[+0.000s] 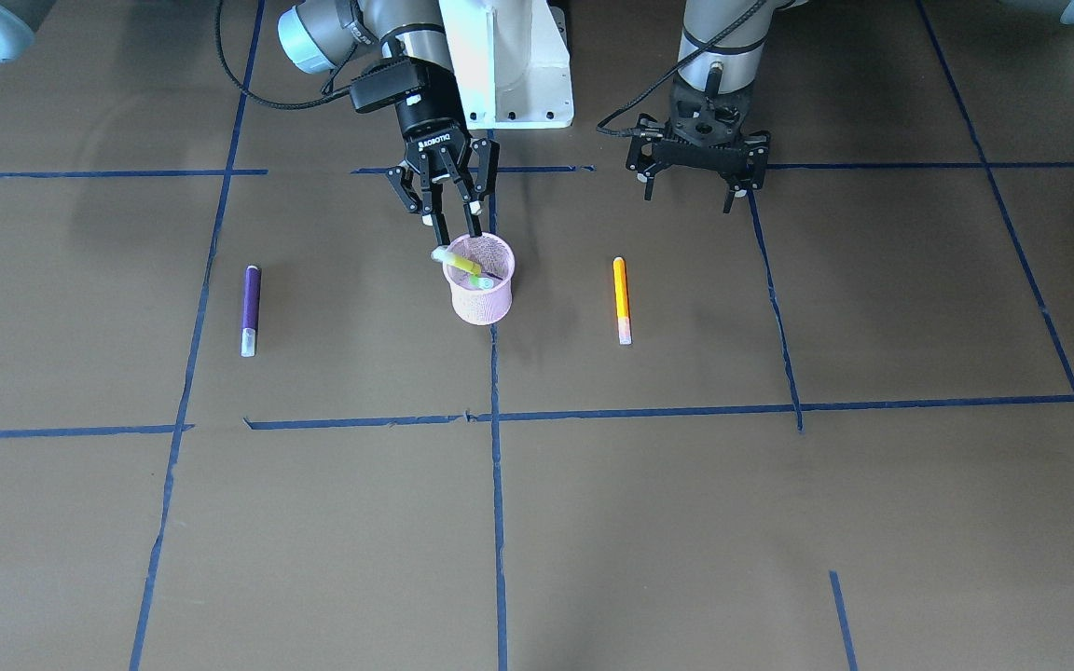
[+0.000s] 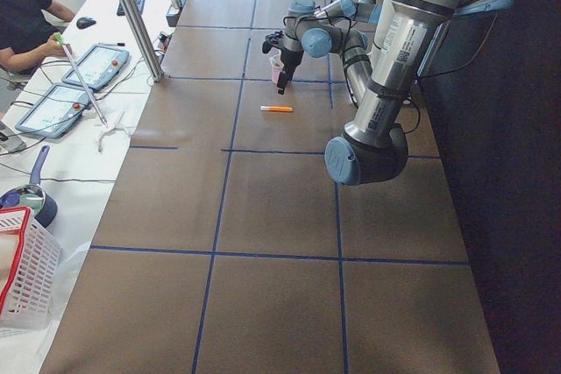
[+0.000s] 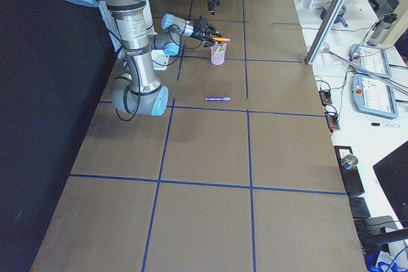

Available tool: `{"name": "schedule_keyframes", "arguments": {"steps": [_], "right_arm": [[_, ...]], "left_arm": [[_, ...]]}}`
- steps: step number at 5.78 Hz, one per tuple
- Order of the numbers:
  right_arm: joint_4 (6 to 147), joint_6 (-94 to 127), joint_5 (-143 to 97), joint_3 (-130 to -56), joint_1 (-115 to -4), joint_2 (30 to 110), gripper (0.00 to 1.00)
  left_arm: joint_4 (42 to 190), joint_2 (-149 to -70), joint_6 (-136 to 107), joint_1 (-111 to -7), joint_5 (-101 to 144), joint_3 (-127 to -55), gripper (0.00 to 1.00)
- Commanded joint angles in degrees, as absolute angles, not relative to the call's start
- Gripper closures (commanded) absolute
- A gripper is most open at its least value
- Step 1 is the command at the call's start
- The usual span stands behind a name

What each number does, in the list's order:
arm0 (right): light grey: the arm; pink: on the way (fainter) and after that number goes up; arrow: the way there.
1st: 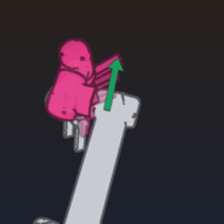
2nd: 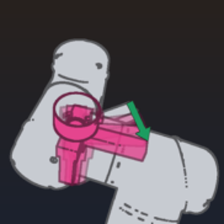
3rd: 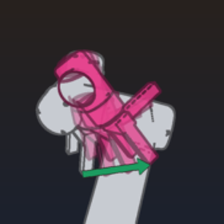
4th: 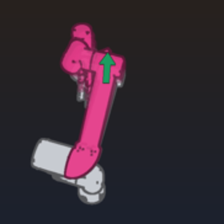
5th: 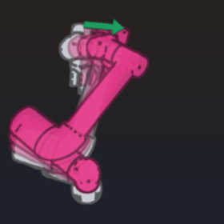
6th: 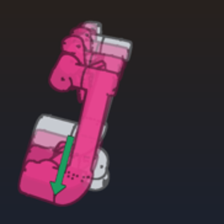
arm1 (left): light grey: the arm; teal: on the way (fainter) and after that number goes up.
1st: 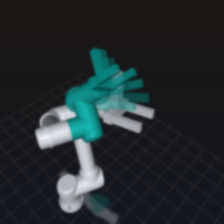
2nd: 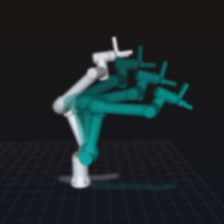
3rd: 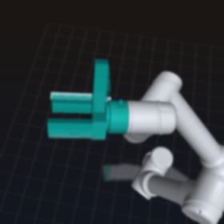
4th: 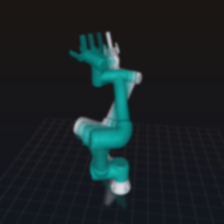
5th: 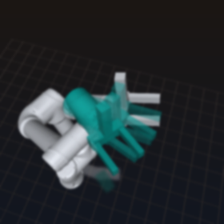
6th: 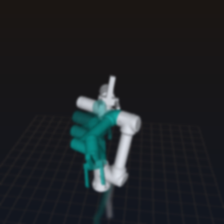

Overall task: Collect pens into pen holder
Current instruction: 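Lower the yellow marker into the pink cup with the right gripper, then open and withdraw the right gripper while the left gripper grasps the orange marker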

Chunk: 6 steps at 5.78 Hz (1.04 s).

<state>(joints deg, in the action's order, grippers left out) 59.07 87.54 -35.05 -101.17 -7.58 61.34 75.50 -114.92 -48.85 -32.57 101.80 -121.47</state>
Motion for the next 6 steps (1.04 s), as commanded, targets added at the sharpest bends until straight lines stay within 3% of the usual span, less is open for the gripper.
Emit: {"name": "schedule_keyframes", "arguments": {"steps": [1, 4, 6], "right_arm": [[59.4, 87.5, -34.7, -102.3, -7.8, 61.4, 0.00], [59.4, 87.3, -39.9, -108.6, -9.9, 64.8, 0.01], [61.2, 84.4, -54.4, -116.5, -14.0, 73.0, 0.02]], "left_arm": [[75.7, -115.0, -49.0, -32.4, 101.9, -120.5, 0.01], [82.2, -115.6, -51.7, -34.5, 114.6, -112.6, 0.03], [89.4, -117.8, -59.7, -34.6, 115.3, -104.5, 0.03]]}}
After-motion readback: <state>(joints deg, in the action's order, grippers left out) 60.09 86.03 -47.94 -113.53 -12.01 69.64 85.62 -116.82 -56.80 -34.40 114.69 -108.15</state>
